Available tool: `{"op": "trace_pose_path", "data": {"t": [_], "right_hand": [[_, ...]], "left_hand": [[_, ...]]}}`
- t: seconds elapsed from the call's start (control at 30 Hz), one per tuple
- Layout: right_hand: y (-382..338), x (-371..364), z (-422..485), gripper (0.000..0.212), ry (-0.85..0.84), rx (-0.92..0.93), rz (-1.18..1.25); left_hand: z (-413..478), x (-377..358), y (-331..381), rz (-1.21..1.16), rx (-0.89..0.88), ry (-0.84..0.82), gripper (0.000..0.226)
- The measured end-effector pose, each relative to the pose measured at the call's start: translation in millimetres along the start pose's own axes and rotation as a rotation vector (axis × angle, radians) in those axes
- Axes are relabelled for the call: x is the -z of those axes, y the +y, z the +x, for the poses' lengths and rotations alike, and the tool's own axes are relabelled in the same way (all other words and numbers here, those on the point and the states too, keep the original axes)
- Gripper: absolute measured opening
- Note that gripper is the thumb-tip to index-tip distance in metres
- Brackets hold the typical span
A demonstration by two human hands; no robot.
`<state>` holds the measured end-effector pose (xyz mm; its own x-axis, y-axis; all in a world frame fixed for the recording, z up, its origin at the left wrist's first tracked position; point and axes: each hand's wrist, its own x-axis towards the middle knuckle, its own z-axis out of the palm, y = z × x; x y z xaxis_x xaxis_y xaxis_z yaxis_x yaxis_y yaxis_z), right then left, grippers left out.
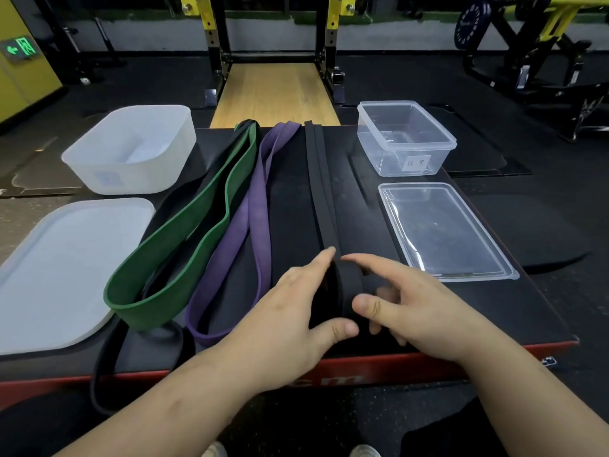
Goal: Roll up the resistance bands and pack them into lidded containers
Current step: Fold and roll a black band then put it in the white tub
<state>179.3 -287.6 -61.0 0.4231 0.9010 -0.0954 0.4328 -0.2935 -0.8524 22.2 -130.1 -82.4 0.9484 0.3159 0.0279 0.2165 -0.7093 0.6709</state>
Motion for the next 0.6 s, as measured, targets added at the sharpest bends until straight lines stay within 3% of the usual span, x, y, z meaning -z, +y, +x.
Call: {"op": "trace_pose_path", "data": {"t": [0.1, 0.23, 0.43, 0.6], "right_hand": [[-1.7, 1.4, 3.3, 0.048, 0.021, -0.010, 0.001], [2.4, 5.6, 3.0, 0.069, -0.020, -0.018, 0.001], [-2.6, 0.5, 12.2, 0.062, -0.008, -0.007, -0.057], [0.1, 3.1, 12.5, 0.078, 0.001, -0.016, -0.066]], "left_hand": [[0.0, 1.3, 1.9, 0.000, 0.008, 0.015, 0.089], [7.8, 1.5, 2.1, 0.024, 0.018, 0.029, 0.080], [16.5, 5.5, -0.7, -0.045, 0.029, -0.016, 0.088], [22.6, 8.5, -3.3, -0.012, 0.031, -0.016, 0.081]]}}
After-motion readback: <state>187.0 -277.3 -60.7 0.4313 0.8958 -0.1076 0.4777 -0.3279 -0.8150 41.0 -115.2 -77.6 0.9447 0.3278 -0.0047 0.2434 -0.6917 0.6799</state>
